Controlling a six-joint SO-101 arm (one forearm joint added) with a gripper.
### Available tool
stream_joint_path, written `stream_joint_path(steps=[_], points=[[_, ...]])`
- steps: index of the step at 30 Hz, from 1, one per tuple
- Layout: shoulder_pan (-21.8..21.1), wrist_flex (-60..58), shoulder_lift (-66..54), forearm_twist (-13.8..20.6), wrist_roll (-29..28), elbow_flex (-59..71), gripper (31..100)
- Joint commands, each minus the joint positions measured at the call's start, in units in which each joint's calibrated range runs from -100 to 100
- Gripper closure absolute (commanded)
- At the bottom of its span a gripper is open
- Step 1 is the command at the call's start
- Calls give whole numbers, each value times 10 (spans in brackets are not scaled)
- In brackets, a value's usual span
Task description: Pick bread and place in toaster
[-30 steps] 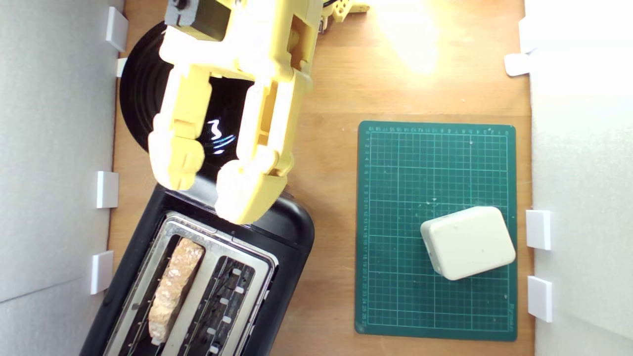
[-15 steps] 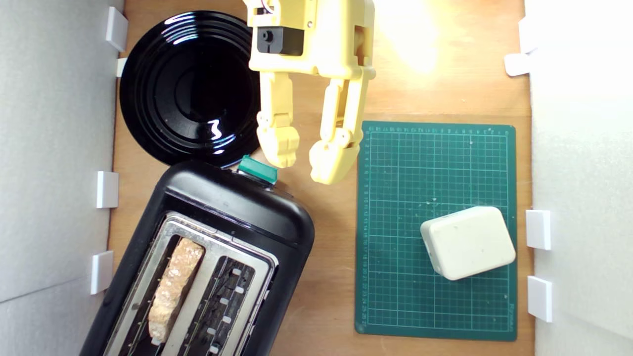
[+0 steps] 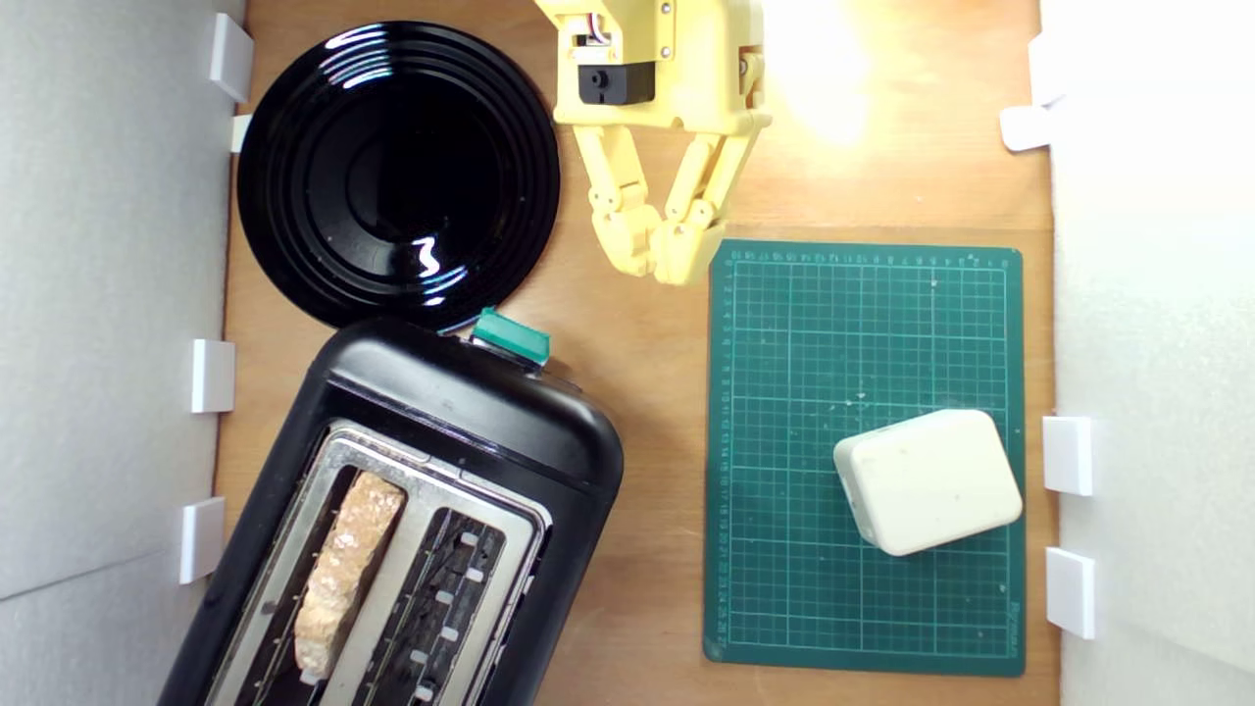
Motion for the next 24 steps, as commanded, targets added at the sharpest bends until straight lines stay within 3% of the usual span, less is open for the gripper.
stream_joint_path(steps=[1,9,24], points=[[-2,-17,-66,3,3,60,779],[-23,-16,-165,12,15,200,796],[-24,-13,-319,14,32,401,796]])
